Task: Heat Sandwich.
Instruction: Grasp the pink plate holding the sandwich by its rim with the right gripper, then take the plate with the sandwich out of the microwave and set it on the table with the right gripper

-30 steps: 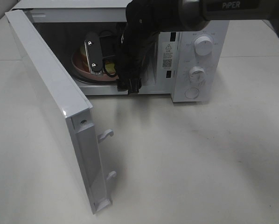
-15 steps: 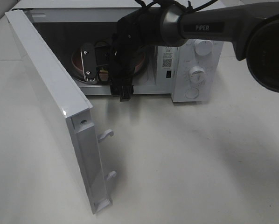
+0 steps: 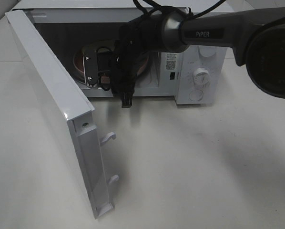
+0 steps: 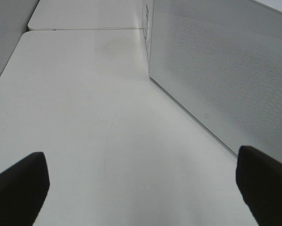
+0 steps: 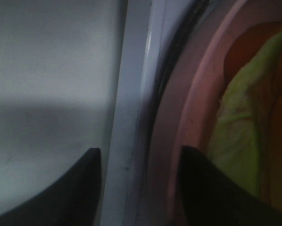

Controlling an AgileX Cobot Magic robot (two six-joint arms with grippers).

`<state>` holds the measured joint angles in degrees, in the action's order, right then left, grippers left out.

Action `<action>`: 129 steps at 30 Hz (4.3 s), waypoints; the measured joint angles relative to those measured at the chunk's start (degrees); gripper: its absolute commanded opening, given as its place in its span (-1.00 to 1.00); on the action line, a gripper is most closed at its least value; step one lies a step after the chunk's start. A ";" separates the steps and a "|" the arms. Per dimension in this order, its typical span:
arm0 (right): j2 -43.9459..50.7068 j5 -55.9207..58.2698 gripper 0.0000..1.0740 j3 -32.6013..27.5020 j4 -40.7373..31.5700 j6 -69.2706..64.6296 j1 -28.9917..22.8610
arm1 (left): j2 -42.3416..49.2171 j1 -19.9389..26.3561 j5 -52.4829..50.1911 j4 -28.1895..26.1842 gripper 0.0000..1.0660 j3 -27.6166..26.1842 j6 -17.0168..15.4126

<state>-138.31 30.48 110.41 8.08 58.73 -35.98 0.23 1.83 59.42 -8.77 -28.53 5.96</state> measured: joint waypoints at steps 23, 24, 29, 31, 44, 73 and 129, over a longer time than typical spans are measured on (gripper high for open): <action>1.32 1.43 -0.99 0.40 0.17 1.78 0.17 | 0.00 0.00 0.00 0.00 0.90 0.00 0.00; 1.43 1.78 -0.99 0.40 0.17 2.41 0.23 | 0.00 0.00 0.00 0.00 0.90 0.00 0.00; 1.55 2.58 -0.99 0.40 0.17 4.53 0.23 | 0.00 0.00 0.00 0.00 0.90 0.00 0.00; 1.55 2.58 -0.99 0.40 0.11 5.21 0.29 | 0.00 0.00 0.00 0.00 0.90 0.00 0.00; 2.46 2.75 -0.99 -0.97 0.06 7.51 0.29 | 0.00 0.00 0.00 0.00 0.90 0.00 0.00; 24.87 1.26 -0.99 -28.88 -8.42 31.40 0.06 | 0.00 0.00 0.00 0.00 0.90 0.00 0.00; 70.82 -2.35 -0.99 -71.79 -10.31 25.21 -3.32 | 0.00 0.00 0.00 0.00 0.90 0.00 0.00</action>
<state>-67.49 28.13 38.62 -2.23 83.94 -39.30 0.23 1.83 59.42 -8.77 -28.53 5.96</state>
